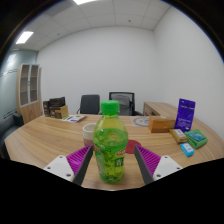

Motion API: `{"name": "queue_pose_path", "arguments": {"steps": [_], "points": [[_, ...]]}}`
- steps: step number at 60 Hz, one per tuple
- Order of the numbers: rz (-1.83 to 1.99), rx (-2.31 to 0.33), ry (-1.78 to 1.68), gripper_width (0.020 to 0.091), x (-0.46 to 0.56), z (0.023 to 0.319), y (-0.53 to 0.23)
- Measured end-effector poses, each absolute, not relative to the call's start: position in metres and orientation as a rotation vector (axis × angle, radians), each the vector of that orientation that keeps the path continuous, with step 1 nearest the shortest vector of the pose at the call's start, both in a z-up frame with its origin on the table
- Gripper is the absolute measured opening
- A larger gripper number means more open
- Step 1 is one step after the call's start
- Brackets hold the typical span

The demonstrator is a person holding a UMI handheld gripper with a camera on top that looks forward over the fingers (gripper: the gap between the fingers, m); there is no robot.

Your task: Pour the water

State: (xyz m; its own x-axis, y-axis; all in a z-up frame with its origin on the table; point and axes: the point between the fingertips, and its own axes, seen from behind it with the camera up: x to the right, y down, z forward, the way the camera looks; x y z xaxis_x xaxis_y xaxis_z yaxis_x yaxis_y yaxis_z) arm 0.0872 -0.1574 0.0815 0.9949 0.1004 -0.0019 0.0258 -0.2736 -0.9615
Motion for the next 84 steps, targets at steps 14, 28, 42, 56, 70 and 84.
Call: {"name": "queue_pose_path", "arguments": {"steps": [14, 28, 42, 56, 70, 84], "points": [[0.021, -1.802, -0.045, 0.0548, 0.085, 0.074, -0.127], [-0.056, -1.804, -0.017, 0.0395, 0.092, 0.072, -0.127], [-0.130, -1.820, -0.090, 0.0371, 0.085, 0.072, -0.124], [-0.364, -1.955, -0.326, 0.0371, 0.115, 0.077, -0.102], [-0.838, -1.918, -0.880, 0.0370, 0.154, 0.097, -0.049], [-1.243, -1.659, -1.378, 0.0368, 0.153, 0.114, -0.002]]}}
